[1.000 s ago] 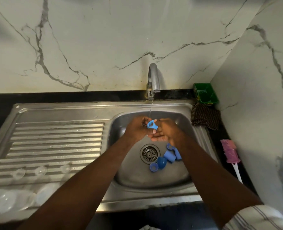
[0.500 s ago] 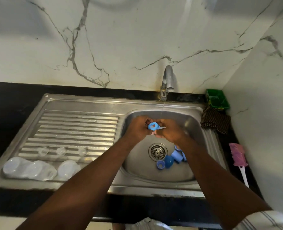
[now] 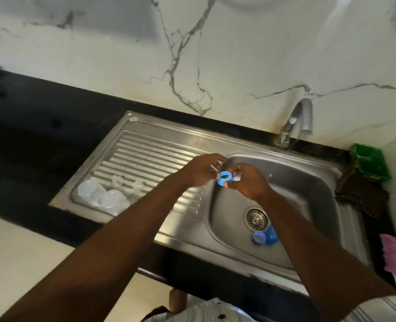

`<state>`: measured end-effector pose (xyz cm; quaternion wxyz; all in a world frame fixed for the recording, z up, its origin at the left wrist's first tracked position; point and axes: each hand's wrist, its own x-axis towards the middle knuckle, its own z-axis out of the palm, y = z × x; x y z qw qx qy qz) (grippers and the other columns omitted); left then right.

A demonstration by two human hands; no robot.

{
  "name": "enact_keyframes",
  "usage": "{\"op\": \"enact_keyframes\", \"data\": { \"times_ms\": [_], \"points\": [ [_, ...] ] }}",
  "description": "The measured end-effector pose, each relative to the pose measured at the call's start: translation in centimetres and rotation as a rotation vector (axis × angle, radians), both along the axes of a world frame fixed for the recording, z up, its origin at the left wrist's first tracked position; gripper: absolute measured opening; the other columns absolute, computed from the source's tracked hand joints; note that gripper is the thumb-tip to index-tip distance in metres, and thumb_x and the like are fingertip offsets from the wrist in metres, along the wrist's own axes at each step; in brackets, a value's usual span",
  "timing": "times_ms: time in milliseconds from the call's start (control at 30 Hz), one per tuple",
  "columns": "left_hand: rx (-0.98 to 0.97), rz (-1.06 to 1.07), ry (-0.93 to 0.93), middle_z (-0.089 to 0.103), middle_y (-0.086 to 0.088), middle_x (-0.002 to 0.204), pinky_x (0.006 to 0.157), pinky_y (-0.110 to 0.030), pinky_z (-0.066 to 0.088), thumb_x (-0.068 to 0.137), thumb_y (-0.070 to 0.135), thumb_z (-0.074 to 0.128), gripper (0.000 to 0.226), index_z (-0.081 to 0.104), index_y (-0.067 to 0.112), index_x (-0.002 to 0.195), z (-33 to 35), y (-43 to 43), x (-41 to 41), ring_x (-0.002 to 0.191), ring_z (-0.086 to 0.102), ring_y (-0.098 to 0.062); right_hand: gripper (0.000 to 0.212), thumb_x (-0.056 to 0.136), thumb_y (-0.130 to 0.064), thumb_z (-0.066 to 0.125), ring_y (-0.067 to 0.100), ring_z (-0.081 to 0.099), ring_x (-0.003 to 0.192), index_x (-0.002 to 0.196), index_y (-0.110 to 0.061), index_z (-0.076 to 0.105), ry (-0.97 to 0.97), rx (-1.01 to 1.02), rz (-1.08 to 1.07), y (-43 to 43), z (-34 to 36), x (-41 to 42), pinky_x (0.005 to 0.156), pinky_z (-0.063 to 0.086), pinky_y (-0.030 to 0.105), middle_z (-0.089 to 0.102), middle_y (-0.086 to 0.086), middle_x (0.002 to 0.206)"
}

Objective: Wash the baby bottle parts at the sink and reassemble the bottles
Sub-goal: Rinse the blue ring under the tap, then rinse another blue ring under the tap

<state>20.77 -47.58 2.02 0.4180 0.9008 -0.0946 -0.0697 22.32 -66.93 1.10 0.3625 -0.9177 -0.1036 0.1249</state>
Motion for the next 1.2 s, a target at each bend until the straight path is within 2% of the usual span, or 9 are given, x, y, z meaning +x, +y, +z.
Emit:
{"op": "enact_keyframes", "data": {
  "times_ms": [100,233,433,567,767,900,1033,1100,1200],
  "points": [
    [0.052,0.058,0.008,0.071,-0.01,0.106,0.065,-0.003,0.042,0.085,-0.01,0.063,0.039,0.069,0.006,0.12,0.7,4.4,0.4,0.097,0.066,-0.021,0.032,0.075,-0.014,0.084,0.012,0.057,0.083,0.102,-0.012,0.067,0.017,-0.016,0.034,3.6,-0.8,0.2,0.068,0.038,0.017,0.062,-0.004,0.092],
    [0.107,0.125,0.083,0.073,-0.009,0.108,0.064,-0.003,0.042,0.091,-0.003,0.06,0.031,0.071,0.009,0.118,0.3,9.7,0.2,0.088,0.063,-0.012,0.032,0.073,-0.009,0.083,0.013,0.06,0.089,0.102,-0.009,0.068,0.058,0.034,0.099,8.6,-2.7,0.3,0.071,0.04,0.017,0.067,0.0,0.098],
    [0.232,0.127,0.141,0.07,-0.014,0.119,0.095,-0.032,0.048,0.092,-0.006,0.054,0.034,0.069,0.003,0.121,-0.8,13.8,-0.2,0.111,0.063,-0.026,0.04,0.074,-0.017,0.082,0.018,0.06,0.098,0.111,-0.018,0.067,-0.023,-0.048,0.172,14.3,-5.3,0.7,0.084,0.046,0.026,0.061,0.004,0.111],
    [0.257,0.182,0.127,0.068,-0.016,0.123,0.097,-0.032,0.046,0.094,-0.003,0.055,0.031,0.069,0.001,0.121,-1.3,15.6,-0.3,0.114,0.061,-0.029,0.04,0.077,-0.012,0.076,0.025,0.063,0.102,0.116,-0.014,0.065,-0.049,-0.105,0.196,16.2,-6.3,1.3,0.084,0.049,0.029,0.063,0.009,0.111],
    [0.279,0.274,0.172,0.066,-0.013,0.121,0.095,-0.036,0.051,0.092,0.018,0.07,0.032,0.066,0.008,0.122,-2.3,17.3,0.0,0.108,0.063,-0.027,0.04,0.078,-0.013,0.075,0.026,0.063,0.099,0.116,-0.013,0.063,-0.051,-0.138,0.222,17.3,-7.2,1.4,0.084,0.052,0.033,0.064,0.009,0.109],
    [0.31,0.223,0.159,0.067,-0.011,0.12,0.096,-0.036,0.05,0.09,0.017,0.071,0.031,0.068,0.009,0.119,-1.9,16.7,1.1,0.108,0.063,-0.026,0.051,0.077,-0.011,0.075,0.02,0.06,0.1,0.126,-0.017,0.06,-0.033,-0.064,0.205,15.7,-7.4,1.3,0.09,0.048,0.033,0.062,0.003,0.111],
    [0.259,0.164,0.145,0.066,-0.009,0.119,0.081,-0.023,0.044,0.089,0.016,0.071,0.028,0.069,0.01,0.116,-0.6,13.5,3.0,0.099,0.061,-0.018,0.029,0.082,-0.004,0.071,0.021,0.063,0.094,0.11,-0.012,0.071,-0.075,-0.029,0.109,9.8,-7.2,1.5,0.084,0.043,0.024,0.069,0.009,0.101],
    [0.216,0.135,0.149,0.066,-0.008,0.117,0.079,-0.02,0.039,0.089,0.016,0.069,0.026,0.07,0.01,0.115,-0.3,10.4,4.0,0.102,0.062,-0.02,0.016,0.084,-0.004,0.07,0.026,0.066,0.096,0.1,-0.007,0.074,-0.089,-0.122,0.029,5.0,-7.2,1.4,0.08,0.037,0.018,0.072,0.013,0.103],
    [0.158,0.079,0.185,0.068,-0.007,0.113,0.08,-0.021,0.042,0.088,0.014,0.068,0.022,0.071,0.011,0.11,-0.7,5.3,4.6,0.1,0.064,-0.021,0.016,0.085,-0.004,0.069,0.029,0.066,0.104,0.097,-0.009,0.077,-0.041,-0.207,-0.106,-2.2,-7.4,1.2,0.088,0.038,0.02,0.073,0.01,0.108]
  ]
}}
